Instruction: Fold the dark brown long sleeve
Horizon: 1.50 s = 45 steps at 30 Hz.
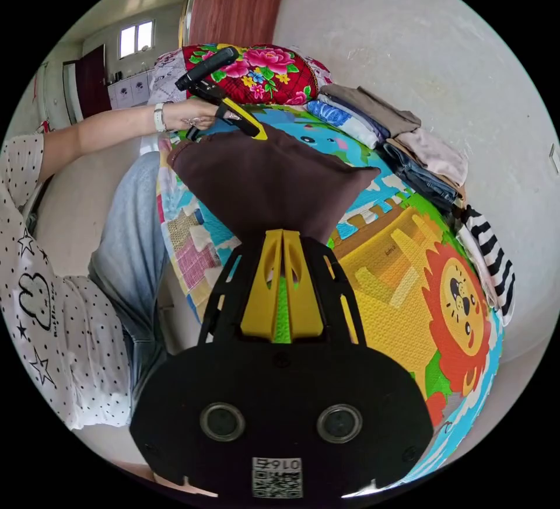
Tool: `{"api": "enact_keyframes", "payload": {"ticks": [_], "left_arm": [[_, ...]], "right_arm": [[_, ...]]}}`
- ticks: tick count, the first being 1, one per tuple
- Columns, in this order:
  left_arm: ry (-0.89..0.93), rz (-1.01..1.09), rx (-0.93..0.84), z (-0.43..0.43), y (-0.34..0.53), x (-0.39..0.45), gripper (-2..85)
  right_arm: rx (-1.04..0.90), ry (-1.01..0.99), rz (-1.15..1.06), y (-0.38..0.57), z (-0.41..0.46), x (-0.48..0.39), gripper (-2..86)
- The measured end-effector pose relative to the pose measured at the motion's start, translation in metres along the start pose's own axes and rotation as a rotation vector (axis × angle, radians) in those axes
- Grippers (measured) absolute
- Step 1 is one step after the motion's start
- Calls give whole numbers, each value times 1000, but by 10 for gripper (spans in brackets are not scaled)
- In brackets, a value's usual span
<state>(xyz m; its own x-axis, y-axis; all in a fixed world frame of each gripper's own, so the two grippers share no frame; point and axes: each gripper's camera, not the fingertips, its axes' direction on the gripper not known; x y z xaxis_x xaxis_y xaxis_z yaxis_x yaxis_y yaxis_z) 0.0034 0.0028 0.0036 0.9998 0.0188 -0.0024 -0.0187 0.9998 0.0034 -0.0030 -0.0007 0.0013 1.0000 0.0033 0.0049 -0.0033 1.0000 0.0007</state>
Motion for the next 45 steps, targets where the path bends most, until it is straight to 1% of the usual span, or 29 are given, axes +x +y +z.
{"api": "enact_keyframes", "payload": {"ticks": [3,4,5,6,9,11,13,16,19,20,21,23,25,26,28,30,31,33,34,35,36,37,38,39,41,43,45], "left_arm": [[28,9,0,3,9,6,-10],[32,-9,3,1,12,7,-10],[33,-76,25,-6,19,7,-10],[62,-97,75,-17,27,15,-10],[195,-8,175,-40,53,58,-10],[208,6,162,-39,69,88,-10],[179,-6,154,-33,89,115,-10],[101,-55,180,-25,125,147,-10],[-54,-119,180,-16,158,164,-10],[-106,-135,188,-11,171,168,-10],[-123,-124,228,-8,183,174,-10],[-165,-110,248,-3,193,182,-10],[-191,-98,238,-3,196,189,-10],[-208,-111,209,-7,196,192,-10],[-268,-171,218,-20,203,197,-10],[-355,-205,277,-32,224,204,-10],[-368,-226,281,-32,228,204,-10],[-346,-291,252,-25,241,197,-10],[-315,-283,235,-20,242,196,-10],[-255,-247,167,-5,243,194,-10],[-282,-219,158,1,245,196,-10],[-304,-200,173,-1,247,199,-10],[-345,-185,143,-1,248,200,-10],[-362,-177,125,-3,249,200,-10],[-355,-217,131,-10,253,193,-10],[-340,-289,148,-19,261,181,-9],[-279,-372,207,-30,274,163,-9]], "right_arm": [[-3,-11,8,-5,2,-3,-2],[-4,-14,8,-7,1,-4,-3],[10,-8,12,-9,-5,-5,-3],[68,25,17,-10,-15,-6,-4],[249,143,69,-19,-33,2,-4],[224,150,90,-38,-27,12,-4],[178,173,86,-61,-11,20,-4],[48,229,70,-96,28,34,-4],[-172,191,54,-113,77,51,-4],[-251,150,66,-112,95,58,-3],[-200,128,91,-109,98,63,-2],[-168,81,128,-105,96,72,-2],[-151,58,171,-101,87,78,-1],[-125,91,204,-95,73,77,-1],[-39,136,178,-81,44,63,-2],[54,78,107,-59,12,36,-2],[63,63,91,-54,7,29,-2],[66,66,16,-36,0,1,-3],[53,80,-1,-32,1,-5,-4],[6,124,-27,-26,8,-15,-4],[-67,179,-39,-20,19,-19,-4],[-74,193,-47,-17,22,-20,-4],[-32,195,-39,-10,19,-19,-4],[-35,170,-30,-7,15,-14,-4],[-47,123,-19,-5,6,-2,-3],[-19,112,1,-5,-8,13,-3],[26,103,13,-4,-23,33,0]]}}
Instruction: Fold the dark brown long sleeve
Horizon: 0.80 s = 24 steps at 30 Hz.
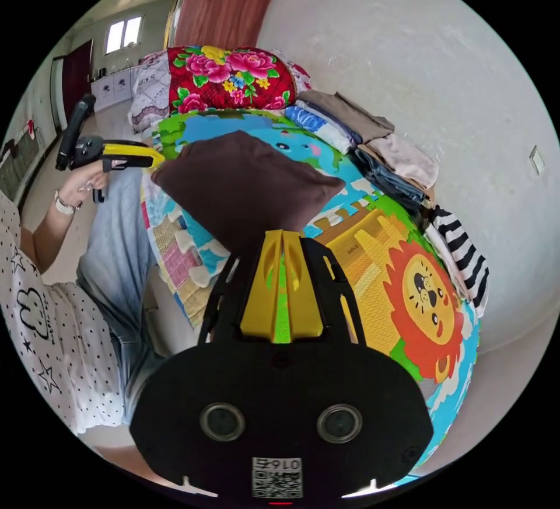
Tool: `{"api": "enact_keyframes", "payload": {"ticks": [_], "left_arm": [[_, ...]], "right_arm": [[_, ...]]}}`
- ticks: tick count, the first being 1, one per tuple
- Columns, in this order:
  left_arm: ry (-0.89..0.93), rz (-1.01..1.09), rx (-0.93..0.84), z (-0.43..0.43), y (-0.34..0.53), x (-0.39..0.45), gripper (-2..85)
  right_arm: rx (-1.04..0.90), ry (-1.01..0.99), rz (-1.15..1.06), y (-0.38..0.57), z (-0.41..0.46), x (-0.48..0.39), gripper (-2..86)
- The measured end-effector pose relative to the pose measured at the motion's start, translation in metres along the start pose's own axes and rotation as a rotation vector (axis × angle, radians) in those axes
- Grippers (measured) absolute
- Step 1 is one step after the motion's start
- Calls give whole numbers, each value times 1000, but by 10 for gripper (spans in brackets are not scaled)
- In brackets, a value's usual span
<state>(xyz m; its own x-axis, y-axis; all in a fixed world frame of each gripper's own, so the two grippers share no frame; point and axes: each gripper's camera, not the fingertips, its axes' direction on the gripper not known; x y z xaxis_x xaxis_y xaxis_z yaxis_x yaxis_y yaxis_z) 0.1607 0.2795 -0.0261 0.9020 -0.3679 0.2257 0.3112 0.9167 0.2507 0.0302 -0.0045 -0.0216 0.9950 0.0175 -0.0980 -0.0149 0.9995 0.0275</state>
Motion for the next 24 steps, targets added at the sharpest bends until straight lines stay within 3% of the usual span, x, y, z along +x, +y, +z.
{"api": "enact_keyframes", "payload": {"ticks": [5,9,18,24], "left_arm": [[213,-85,25,3,0,-28,-1],[169,-244,101,2,3,-56,59],[354,-350,23,34,-5,-105,77],[425,-352,-34,54,-5,-119,50]], "right_arm": [[200,-67,70,27,-5,27,17],[305,-157,236,60,-6,54,69],[327,-418,299,98,-12,108,114],[300,-298,234,104,-15,107,121]]}}
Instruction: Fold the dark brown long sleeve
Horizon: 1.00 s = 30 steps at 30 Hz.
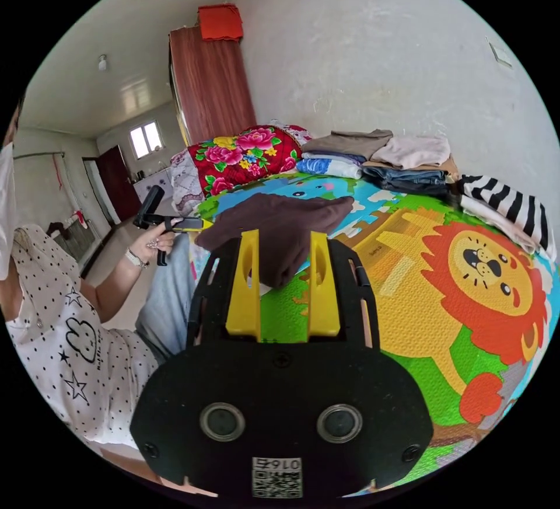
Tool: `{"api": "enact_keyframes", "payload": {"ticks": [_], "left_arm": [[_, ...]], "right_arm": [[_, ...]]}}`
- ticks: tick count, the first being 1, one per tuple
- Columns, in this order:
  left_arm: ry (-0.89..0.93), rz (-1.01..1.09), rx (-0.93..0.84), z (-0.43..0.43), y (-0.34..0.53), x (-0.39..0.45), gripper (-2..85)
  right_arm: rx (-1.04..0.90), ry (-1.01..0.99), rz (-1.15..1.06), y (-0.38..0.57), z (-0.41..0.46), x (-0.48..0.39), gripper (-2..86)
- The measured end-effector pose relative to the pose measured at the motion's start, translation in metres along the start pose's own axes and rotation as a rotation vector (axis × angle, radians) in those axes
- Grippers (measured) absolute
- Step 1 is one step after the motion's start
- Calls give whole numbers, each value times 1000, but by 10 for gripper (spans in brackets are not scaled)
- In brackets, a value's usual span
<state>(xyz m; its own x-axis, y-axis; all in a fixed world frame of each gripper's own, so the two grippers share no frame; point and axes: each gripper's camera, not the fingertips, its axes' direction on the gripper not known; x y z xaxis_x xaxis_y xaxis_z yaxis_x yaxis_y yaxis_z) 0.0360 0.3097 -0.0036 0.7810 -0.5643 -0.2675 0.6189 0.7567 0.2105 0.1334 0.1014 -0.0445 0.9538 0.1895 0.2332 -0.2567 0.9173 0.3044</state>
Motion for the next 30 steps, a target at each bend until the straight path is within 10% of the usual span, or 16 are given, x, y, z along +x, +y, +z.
{"api": "enact_keyframes", "payload": {"ticks": [30], "left_arm": [[-247,104,-75,63,17,35,11]], "right_arm": [[-263,-15,63,15,52,4,71]]}}
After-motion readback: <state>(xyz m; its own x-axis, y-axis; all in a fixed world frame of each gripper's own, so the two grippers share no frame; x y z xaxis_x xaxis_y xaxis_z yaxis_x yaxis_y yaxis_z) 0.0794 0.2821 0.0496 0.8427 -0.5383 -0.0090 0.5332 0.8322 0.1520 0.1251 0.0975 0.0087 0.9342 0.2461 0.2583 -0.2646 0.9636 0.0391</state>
